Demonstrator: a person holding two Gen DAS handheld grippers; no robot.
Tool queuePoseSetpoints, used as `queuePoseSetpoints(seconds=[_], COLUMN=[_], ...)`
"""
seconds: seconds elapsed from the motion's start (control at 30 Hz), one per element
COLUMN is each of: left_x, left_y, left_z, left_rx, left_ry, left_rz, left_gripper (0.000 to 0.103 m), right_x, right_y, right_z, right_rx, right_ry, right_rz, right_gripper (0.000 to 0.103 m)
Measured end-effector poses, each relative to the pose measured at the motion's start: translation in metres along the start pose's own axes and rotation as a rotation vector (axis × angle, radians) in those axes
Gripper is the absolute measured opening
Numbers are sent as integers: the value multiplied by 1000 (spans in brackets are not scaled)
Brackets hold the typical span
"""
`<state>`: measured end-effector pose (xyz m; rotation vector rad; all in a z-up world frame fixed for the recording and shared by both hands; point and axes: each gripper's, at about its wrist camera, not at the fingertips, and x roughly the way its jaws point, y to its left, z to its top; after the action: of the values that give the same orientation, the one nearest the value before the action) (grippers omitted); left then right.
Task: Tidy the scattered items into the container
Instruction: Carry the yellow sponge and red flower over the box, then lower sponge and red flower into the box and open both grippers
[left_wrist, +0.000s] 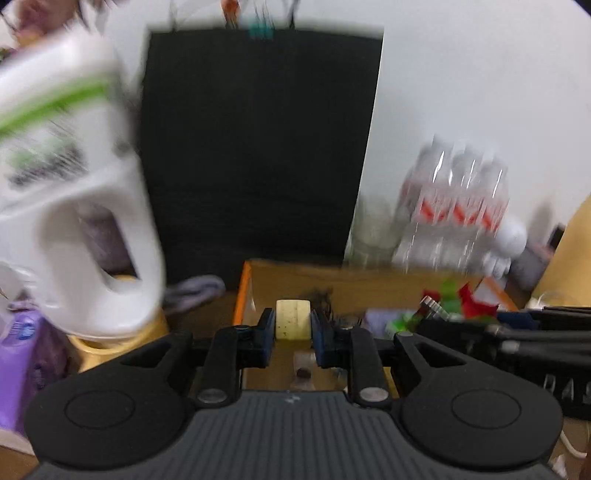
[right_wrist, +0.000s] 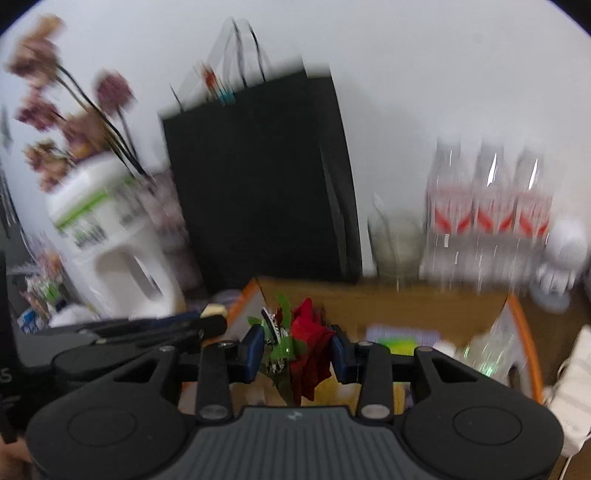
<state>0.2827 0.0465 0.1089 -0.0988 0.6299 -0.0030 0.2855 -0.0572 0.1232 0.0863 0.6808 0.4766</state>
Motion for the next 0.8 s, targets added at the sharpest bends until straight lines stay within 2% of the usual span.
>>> queuePoseSetpoints(seconds=[0.07,0.13,0.2,0.27,0.3,0.37,0.4,0.43,0.47,0.5,0.53,0.6,0.63,0.7,0.8], left_x=[25,48,68,76,76,73,70,67,62,58,53,41,37,29,20], left_y=[3,7,11,13,13,15,17,19,19,17,15,7,5,6,8], left_z=[2,4,4,3,5,10,13,16,19,23,26,31,34,39,45], left_rx=[-14,-42,-57,-70,-58,-54,-59,-64,-63,-52,-32,20,32,38,36], left_ry=[94,183,265,306,305,303,302,301,295,288,278,245,234,226,224], left_rz=[-4,-16,-21,-1,1,9,-4,-20,-33,-59,-66,-32,-17,-4,22], left_gripper=[21,21,21,23,30,35,42,51,68,76,78,86,88,99,101], right_x=[24,47,64,75,76,76,77,80,82,84,88,91,91,86,74], right_y=[-9,-21,-31,-34,-35,-35,-36,-37,-38,-36,-33,-30,-29,-25,-23], right_z=[1,1,-2,-6,-6,-4,-3,-3,-3,-4,-6,-8,-8,-5,4], right_rx=[58,126,187,211,224,243,266,295,303,307,316,337,347,352,333], right_ry=[105,200,266,307,314,325,338,357,372,386,402,433,438,442,426], right_rz=[43,48,59,72,80,95,112,129,137,141,142,153,156,156,134], right_gripper=[36,35,35,35,37,37,37,38,38,39,40,58,62,63,63])
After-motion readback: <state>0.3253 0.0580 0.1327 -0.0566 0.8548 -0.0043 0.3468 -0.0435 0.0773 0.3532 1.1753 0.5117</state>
